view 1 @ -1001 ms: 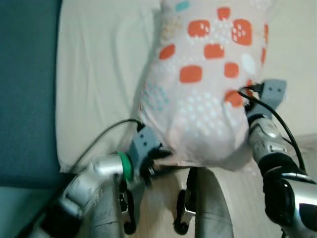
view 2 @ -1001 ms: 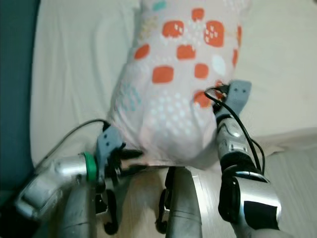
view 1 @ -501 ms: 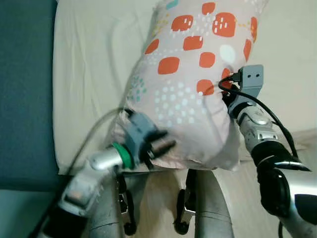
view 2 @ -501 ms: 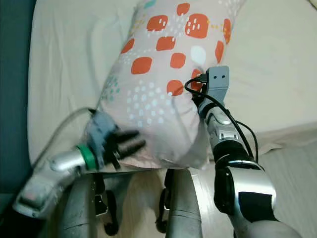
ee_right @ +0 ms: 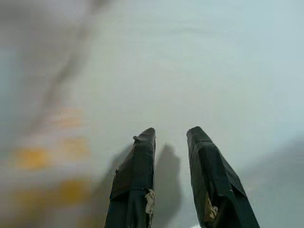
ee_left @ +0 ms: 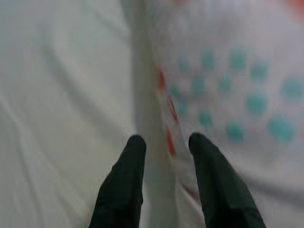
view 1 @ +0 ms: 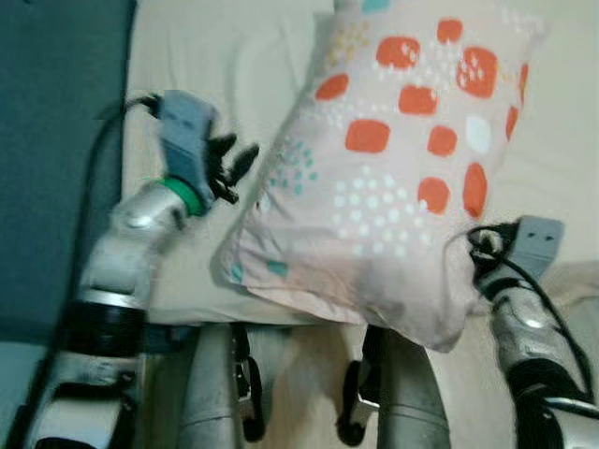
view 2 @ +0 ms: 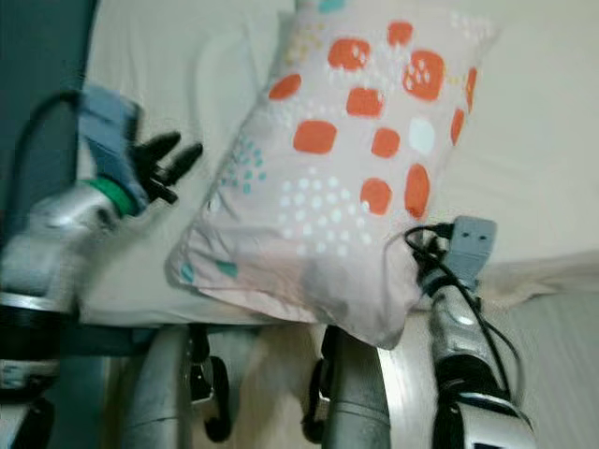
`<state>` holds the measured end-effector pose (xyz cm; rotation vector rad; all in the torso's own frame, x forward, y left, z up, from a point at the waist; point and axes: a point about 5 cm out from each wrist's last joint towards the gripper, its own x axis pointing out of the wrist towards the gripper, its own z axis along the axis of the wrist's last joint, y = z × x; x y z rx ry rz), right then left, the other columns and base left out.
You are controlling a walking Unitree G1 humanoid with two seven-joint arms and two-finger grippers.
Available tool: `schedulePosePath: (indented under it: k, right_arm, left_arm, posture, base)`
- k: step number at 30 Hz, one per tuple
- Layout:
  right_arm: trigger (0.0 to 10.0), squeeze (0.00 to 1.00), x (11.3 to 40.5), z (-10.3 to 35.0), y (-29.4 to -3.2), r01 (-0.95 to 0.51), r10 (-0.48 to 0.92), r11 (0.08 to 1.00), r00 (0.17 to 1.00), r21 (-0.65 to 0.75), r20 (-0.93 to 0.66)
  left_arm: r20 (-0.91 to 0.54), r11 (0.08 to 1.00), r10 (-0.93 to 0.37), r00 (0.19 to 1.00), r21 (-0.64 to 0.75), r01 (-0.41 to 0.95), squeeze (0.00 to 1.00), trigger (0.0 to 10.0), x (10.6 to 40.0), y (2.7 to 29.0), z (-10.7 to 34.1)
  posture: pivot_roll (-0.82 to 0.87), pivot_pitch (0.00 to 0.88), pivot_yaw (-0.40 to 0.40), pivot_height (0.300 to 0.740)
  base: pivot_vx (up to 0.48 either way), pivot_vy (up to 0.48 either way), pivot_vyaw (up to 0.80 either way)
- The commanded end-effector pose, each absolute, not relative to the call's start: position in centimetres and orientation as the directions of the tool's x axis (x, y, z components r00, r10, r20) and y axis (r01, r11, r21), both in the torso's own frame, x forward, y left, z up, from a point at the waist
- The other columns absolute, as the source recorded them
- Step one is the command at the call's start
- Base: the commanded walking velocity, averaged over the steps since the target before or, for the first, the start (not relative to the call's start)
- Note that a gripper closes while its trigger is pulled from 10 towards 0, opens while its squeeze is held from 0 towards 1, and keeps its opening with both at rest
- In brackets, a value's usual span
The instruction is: Clean up the room
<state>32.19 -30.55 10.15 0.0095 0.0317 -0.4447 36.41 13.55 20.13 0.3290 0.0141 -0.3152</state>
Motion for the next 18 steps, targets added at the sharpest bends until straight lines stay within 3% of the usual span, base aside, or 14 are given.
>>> schedulePosePath:
  k: [1, 4, 9, 10, 15, 18]
  right_arm:
    - [10.0, 0.0, 31.9, 8.9, -30.5, 0.45, -0.446, 0.893, 0.889, 0.016, -0.101]
    - [10.0, 0.0, 32.6, 9.0, -29.8, 0.421, -0.413, 0.906, 0.901, 0.038, -0.134]
    - [10.0, 0.0, 34.4, 9.5, -27.7, 0.327, -0.307, 0.941, 0.934, 0.089, -0.185]
    - [10.0, 0.0, 36.0, 10.8, -25.6, 0.228, -0.209, 0.968, 0.963, 0.104, -0.17]
    - [10.0, 0.0, 37.1, 11.9, -23.8, 0.144, -0.127, 0.984, 0.98, 0.108, -0.155]
    - [10.0, 0.0, 38.6, 13.2, -20.9, 0.046, -0.032, 0.995, 0.988, 0.094, -0.149]
  left_arm:
    - [-0.101, 0.885, -0.233, 0.967, 0.391, 0.254, 0.0, 10.0, 36.8, 13.3, 18.3]
    - [-0.154, 0.868, -0.223, 0.963, 0.419, 0.268, 0.0, 10.0, 36.9, 12.7, 16.6]
    - [-0.265, 0.817, -0.315, 0.911, 0.413, 0.403, 0.0, 10.0, 35.6, 12.0, 14.1]
    - [-0.303, 0.771, -0.458, 0.836, 0.334, 0.543, 0.0, 10.0, 33.4, 11.8, 13.6]
    - [-0.304, 0.727, -0.55, 0.778, 0.286, 0.625, 0.0, 10.0, 31.4, 11.6, 13.4]
    - [-0.266, 0.722, -0.616, 0.742, 0.187, 0.666, 0.0, 10.0, 28.8, 10.7, 13.7]
  posture:
    - [0.04, 0.294, 0.127, 0.603]
    - [0.04, 0.295, 0.129, 0.603]
    - [0.05, 0.296, 0.133, 0.603]
    - [0.07, 0.298, 0.132, 0.603]
    - [0.1, 0.301, 0.125, 0.603]
    - [0.16, 0.31, 0.103, 0.603]
  base:
    - [0.0, 0.0, 0.0]
    - [0.0, 0.0, 0.0]
    - [0.0, 0.0, 0.0]
    - [0.0, 0.0, 0.0]
    - [0.0, 0.0, 0.0]
    - [0.0, 0.0, 0.0]
